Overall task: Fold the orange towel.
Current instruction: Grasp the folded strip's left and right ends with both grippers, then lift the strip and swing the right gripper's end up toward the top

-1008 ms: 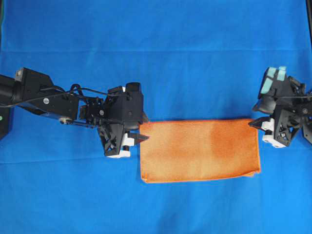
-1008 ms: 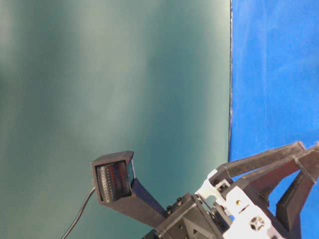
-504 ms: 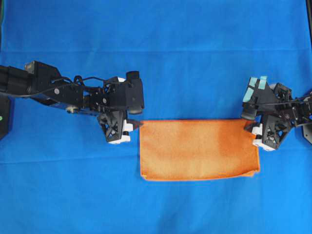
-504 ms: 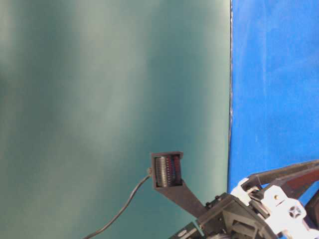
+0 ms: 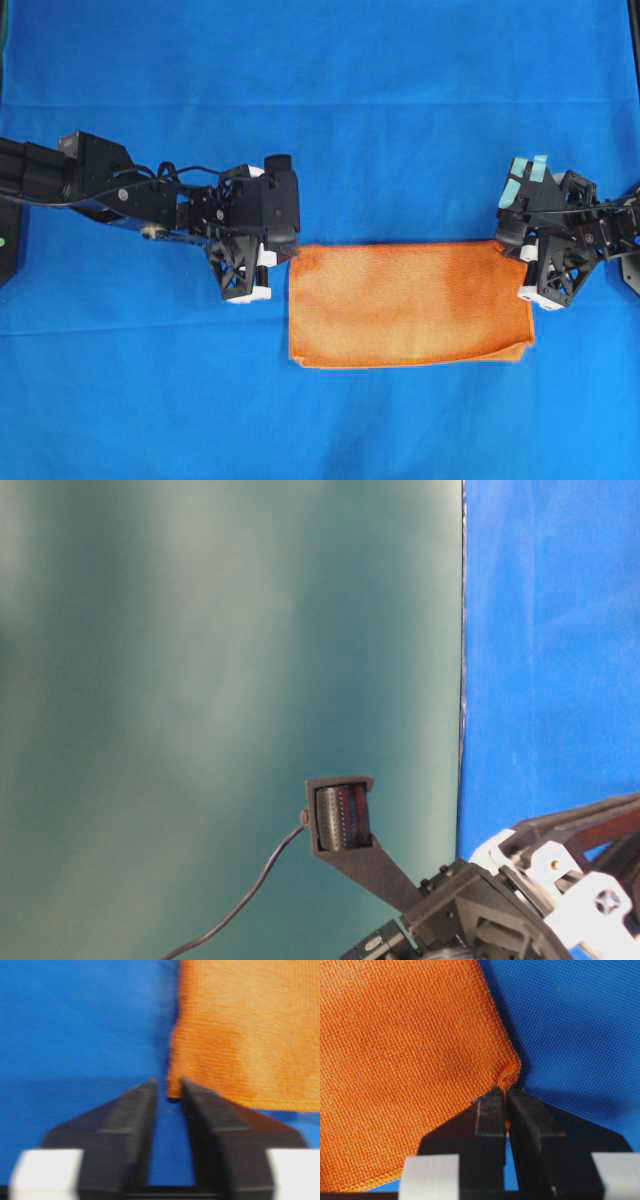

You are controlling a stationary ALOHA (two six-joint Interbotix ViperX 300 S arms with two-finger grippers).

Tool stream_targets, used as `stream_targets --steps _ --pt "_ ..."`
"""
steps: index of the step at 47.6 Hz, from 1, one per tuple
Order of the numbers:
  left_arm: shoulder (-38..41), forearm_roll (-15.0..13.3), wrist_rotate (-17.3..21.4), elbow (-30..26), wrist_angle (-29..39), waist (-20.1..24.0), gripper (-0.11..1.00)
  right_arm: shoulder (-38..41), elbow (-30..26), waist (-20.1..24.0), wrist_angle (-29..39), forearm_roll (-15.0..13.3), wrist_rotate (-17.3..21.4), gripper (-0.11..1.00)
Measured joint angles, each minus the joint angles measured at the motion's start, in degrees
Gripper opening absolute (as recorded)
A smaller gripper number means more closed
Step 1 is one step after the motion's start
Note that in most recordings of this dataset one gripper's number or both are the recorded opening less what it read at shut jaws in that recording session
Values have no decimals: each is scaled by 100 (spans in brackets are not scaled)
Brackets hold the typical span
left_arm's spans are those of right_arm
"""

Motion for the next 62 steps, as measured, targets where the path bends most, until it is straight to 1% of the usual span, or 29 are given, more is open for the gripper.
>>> stream_targets --steps 2,3,16,23,27,31,37,41,47,52,62 --pt "0 0 9 -9 26 -18 2 0 -9 -9 0 9 -9 3" --pt "0 0 9 -9 35 -26 2 0 0 0 -9 9 -9 3" --pt "0 0 9 -53 114 -26 2 0 0 0 -9 9 -18 3" --pt "-53 0 18 -97 255 -26 2 -132 0 -9 70 26 -9 3" --pt "-176 -9 18 -132 439 -18 2 -369 -44 0 255 35 -9 3" --pt "-448 0 26 -202 782 -26 2 -677 -141 0 536 44 -18 3" --pt "-853 0 35 -316 1222 -18 2 -1310 -308 9 1072 53 -44 3" --pt "-1125 0 35 -360 1424 -26 2 -1679 -387 70 1310 44 -53 3" --pt "-1424 0 26 -360 1494 -53 2 -2145 -466 176 1556 35 -53 3" --pt "-1600 0 26 -360 1503 -62 2 -2382 -501 255 1661 44 -44 3" --pt "-1635 -9 35 -343 1503 -62 2 -2399 -519 308 1688 18 -44 3"
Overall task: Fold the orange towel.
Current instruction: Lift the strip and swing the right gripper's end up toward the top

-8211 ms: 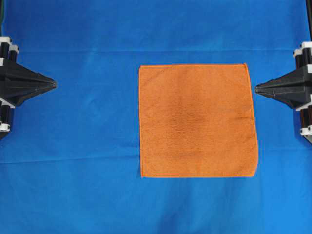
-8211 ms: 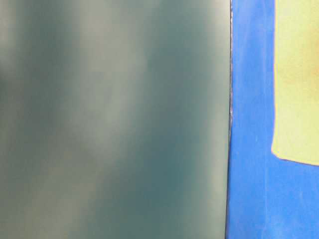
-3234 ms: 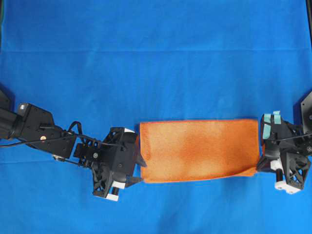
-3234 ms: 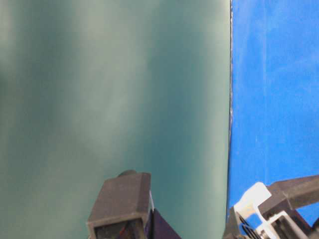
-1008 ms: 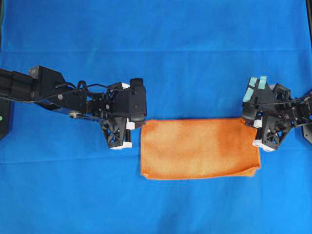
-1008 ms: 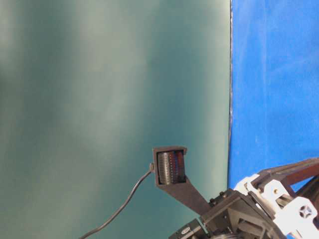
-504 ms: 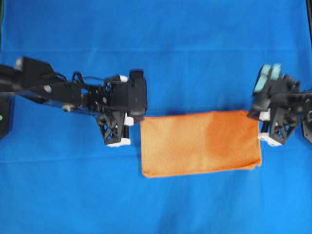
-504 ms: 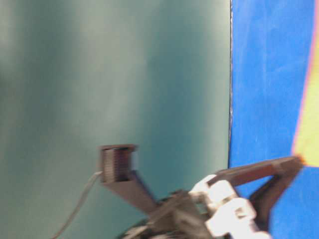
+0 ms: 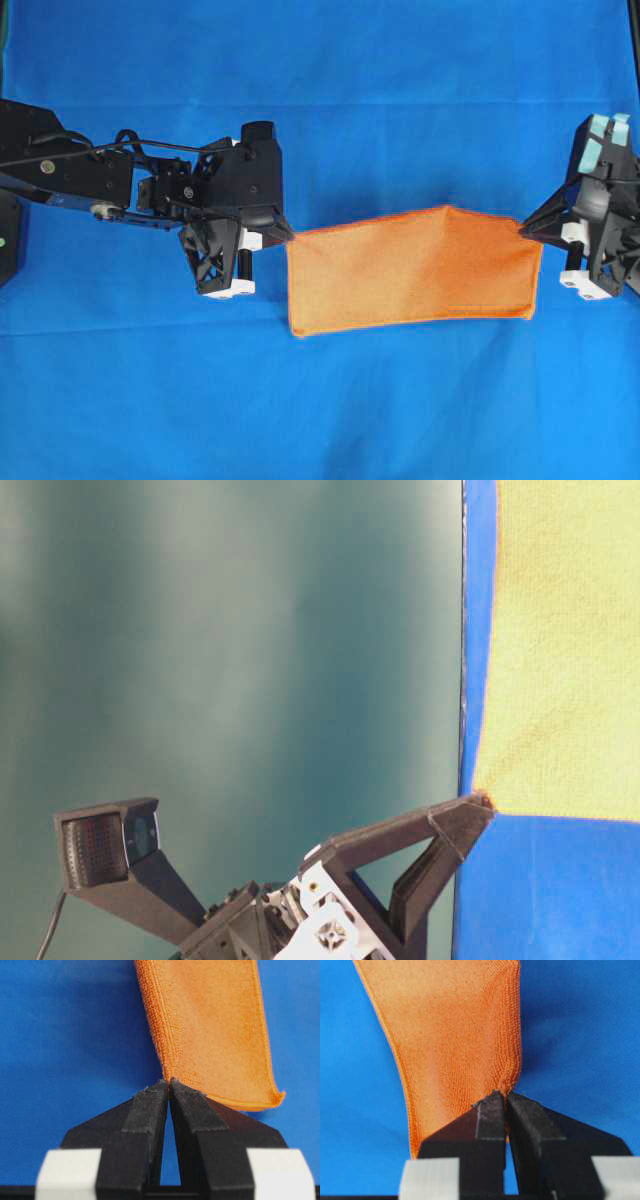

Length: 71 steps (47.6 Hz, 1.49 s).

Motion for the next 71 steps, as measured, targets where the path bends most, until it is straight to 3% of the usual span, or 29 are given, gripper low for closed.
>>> stream_targets --steps 10,19,28,37,44,55,71 --pt "0 9 0 18 -264 -167 2 325 -9 -264 9 -272 26 3" --pt "9 9 0 18 -721 -527 2 589 -105 -1187 -176 -870 26 3" --pt "193 18 70 -132 -976 -738 2 949 -360 -2136 -967 -1503 -18 3" --pt "519 18 589 -598 -1099 -809 2 1538 -905 -2698 -1415 -1969 -53 3" --pt "765 26 940 -976 -1143 -853 2 2145 -1485 -2795 -1468 -2259 -53 3" --pt "1125 26 1072 -1459 -1143 -853 2 2979 -2250 -2804 -1485 -2540 -53 3" --pt "1160 26 1107 -1529 -1151 -853 2 3164 -2479 -2795 -1494 -2663 -53 3"
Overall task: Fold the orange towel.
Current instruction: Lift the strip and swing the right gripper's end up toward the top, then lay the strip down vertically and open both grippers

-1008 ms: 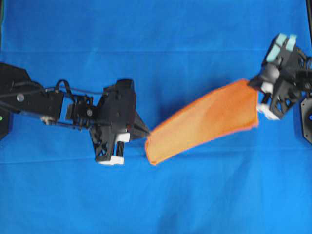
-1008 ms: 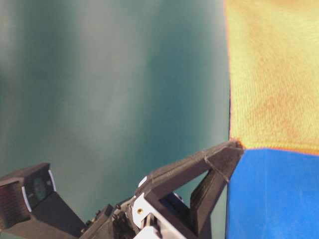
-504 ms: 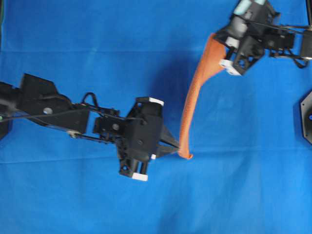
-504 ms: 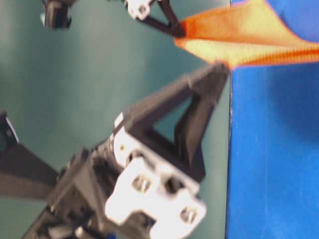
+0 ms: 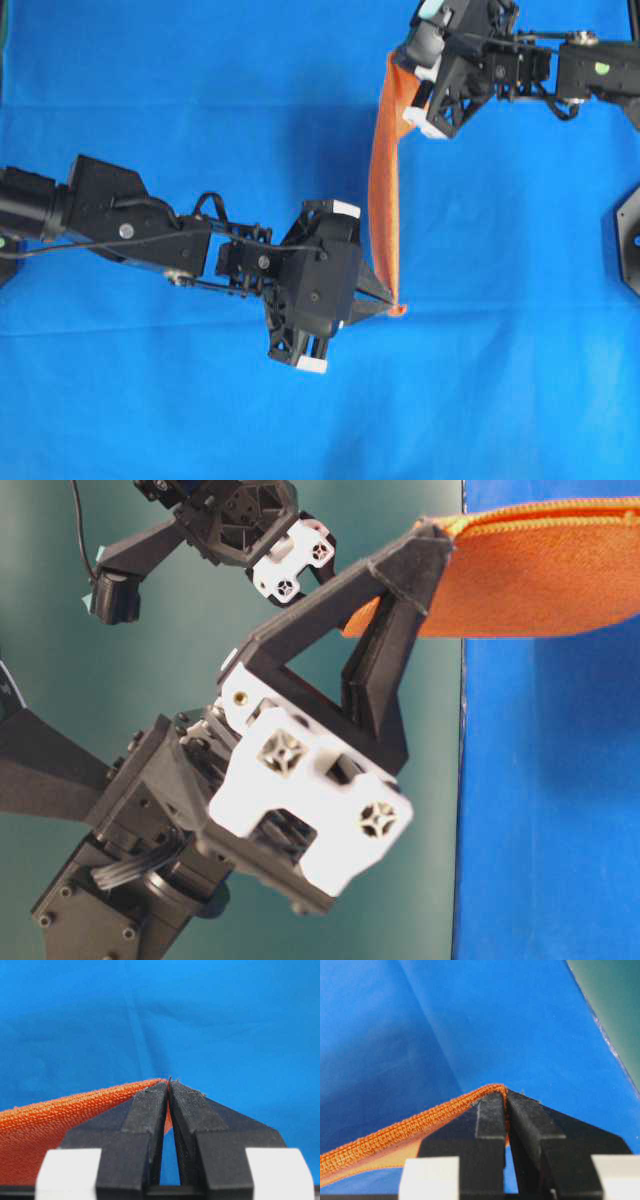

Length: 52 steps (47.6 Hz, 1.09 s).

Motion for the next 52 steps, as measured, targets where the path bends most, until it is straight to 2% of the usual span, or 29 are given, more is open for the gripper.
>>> stream_targets --steps 10,16,25,32,42,52 --pt "272 0 237 -316 -167 0 2 -369 343 -9 123 0 26 3" --pt "650 0 422 -747 -220 0 2 -765 642 -9 264 0 70 3" --pt "1257 0 439 -1521 -229 9 2 -1362 1081 -9 475 35 79 3" --pt "1564 0 448 -1960 -229 18 2 -1635 1213 -18 642 53 70 3" --pt "1573 0 439 -1925 -229 26 2 -1371 1178 -9 554 62 35 3" --pt "1389 -9 18 -1204 -246 26 2 -431 791 -18 53 53 0 3"
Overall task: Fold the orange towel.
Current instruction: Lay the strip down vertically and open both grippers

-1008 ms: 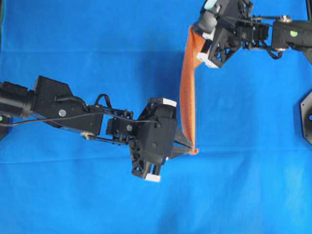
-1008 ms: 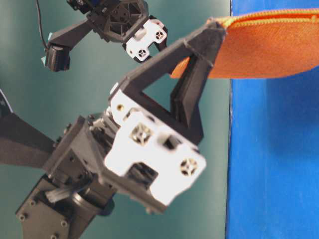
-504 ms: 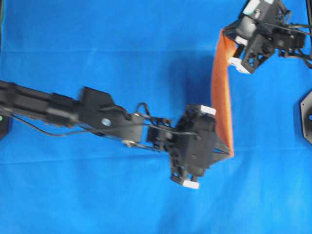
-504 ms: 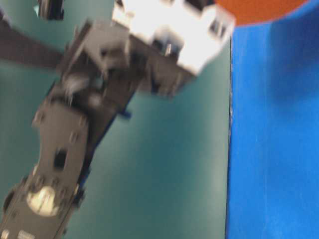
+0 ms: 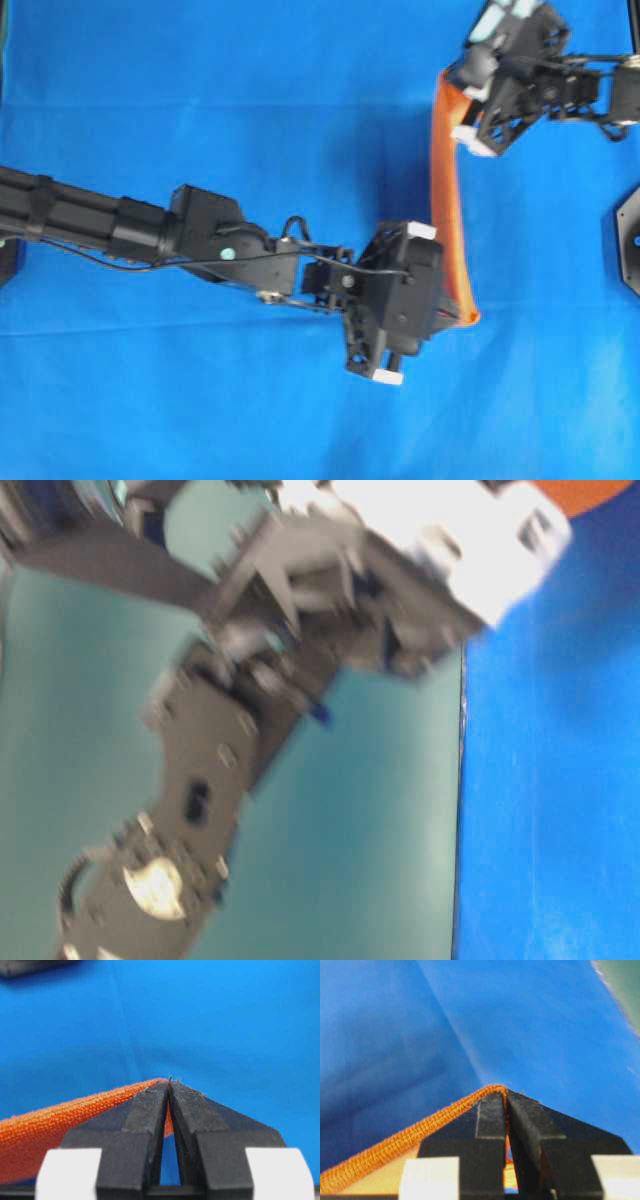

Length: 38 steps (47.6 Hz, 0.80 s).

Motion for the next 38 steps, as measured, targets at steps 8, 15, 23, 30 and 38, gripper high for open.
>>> stream_targets --steps 8,15,23,30,38 --pt "-220 -18 -316 782 -132 -35 2 747 -422 9 -413 -53 -105 3" --pt "-466 -26 -650 1380 -255 -97 2 1230 -782 62 -686 -70 -378 3" --pt "-738 -18 -923 2039 -448 -149 2 1459 -984 105 -791 -70 -431 3" --pt "-809 -26 -949 2303 -721 -149 2 1617 -993 105 -800 -62 -431 3" --pt "-800 -26 -958 2338 -800 -158 2 1758 -993 105 -940 -70 -439 3"
